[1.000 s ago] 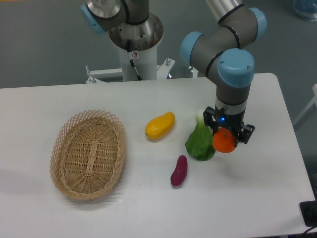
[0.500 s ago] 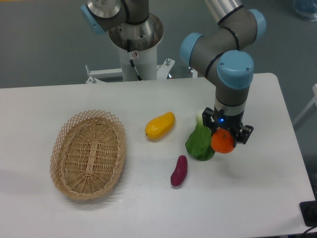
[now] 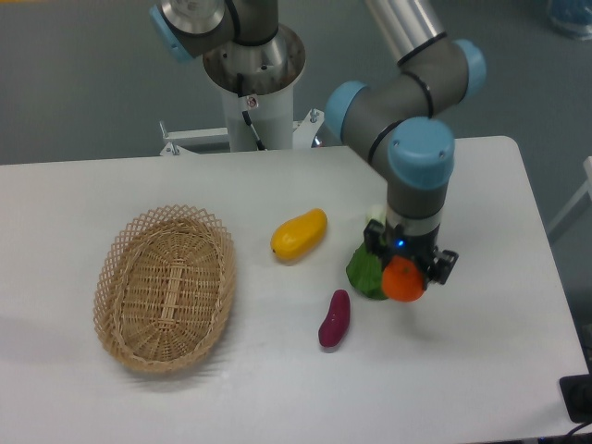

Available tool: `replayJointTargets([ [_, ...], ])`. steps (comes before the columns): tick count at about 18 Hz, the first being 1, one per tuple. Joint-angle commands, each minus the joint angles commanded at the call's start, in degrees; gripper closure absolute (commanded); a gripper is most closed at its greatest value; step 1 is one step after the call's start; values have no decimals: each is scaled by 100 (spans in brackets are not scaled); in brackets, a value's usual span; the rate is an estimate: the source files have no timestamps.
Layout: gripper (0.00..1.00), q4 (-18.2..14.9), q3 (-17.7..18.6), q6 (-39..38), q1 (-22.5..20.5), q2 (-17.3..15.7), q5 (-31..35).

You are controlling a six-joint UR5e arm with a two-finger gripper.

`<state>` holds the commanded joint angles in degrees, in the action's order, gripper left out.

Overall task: Place the orange on the table
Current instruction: 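Carry the orange past the bok choy toward the basket and lower it, then open the gripper to release the orange onto the table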

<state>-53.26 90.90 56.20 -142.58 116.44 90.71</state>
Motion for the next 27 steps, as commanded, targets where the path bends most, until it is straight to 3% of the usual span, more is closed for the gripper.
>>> replayJointTargets([
  [5,39,0,-371,-1109,599,414,-79],
  [9,39,9,-397,-1435,889,572,-132],
  [14,29,9,-468,-1664,1214,836,-132],
  [20,0,53,-424,-1621,1224,863,-97],
  [24,0,35,-415,-1664,1224,819,-115],
  [27,0,9,-389,-1612,1180,539,-62],
])
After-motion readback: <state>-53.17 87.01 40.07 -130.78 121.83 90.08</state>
